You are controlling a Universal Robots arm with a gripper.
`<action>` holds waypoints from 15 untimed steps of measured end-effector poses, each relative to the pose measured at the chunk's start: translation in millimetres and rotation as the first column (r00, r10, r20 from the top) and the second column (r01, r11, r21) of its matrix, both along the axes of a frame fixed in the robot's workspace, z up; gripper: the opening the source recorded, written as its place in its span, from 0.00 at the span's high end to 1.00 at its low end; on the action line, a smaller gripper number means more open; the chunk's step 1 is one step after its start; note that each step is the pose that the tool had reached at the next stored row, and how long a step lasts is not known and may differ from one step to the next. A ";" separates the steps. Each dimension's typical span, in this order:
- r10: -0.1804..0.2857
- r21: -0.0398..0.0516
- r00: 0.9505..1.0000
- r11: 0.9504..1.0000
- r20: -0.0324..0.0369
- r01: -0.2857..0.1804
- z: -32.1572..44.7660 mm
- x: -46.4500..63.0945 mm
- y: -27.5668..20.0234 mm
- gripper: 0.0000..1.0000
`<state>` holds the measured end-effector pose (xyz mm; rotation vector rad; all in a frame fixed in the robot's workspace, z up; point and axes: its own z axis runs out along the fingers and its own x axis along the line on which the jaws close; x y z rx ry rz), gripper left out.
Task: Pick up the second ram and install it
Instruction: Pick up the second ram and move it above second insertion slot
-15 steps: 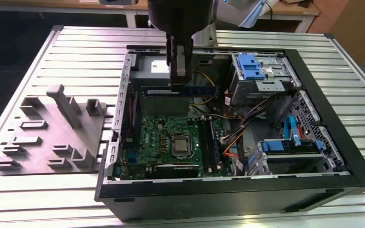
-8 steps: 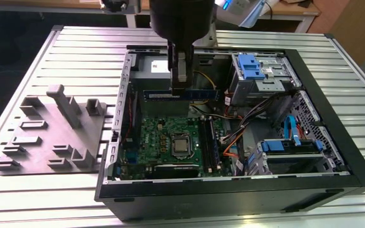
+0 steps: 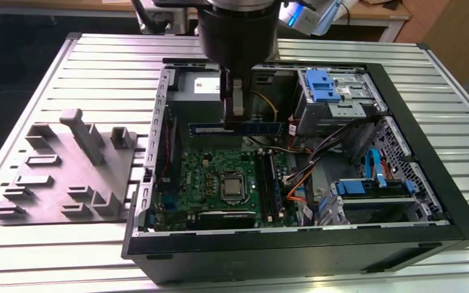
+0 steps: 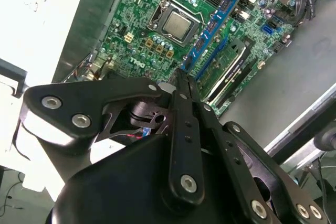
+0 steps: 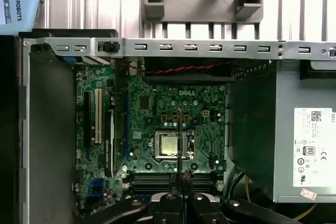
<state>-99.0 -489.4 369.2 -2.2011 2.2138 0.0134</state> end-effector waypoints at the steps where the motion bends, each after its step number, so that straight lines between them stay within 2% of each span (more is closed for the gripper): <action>1: 0.000 0.000 1.000 1.000 0.000 0.000 -1.8 0.3 0.0 0.89; 15: 0.000 0.000 1.000 1.000 0.000 0.000 -27.3 0.7 0.0 0.89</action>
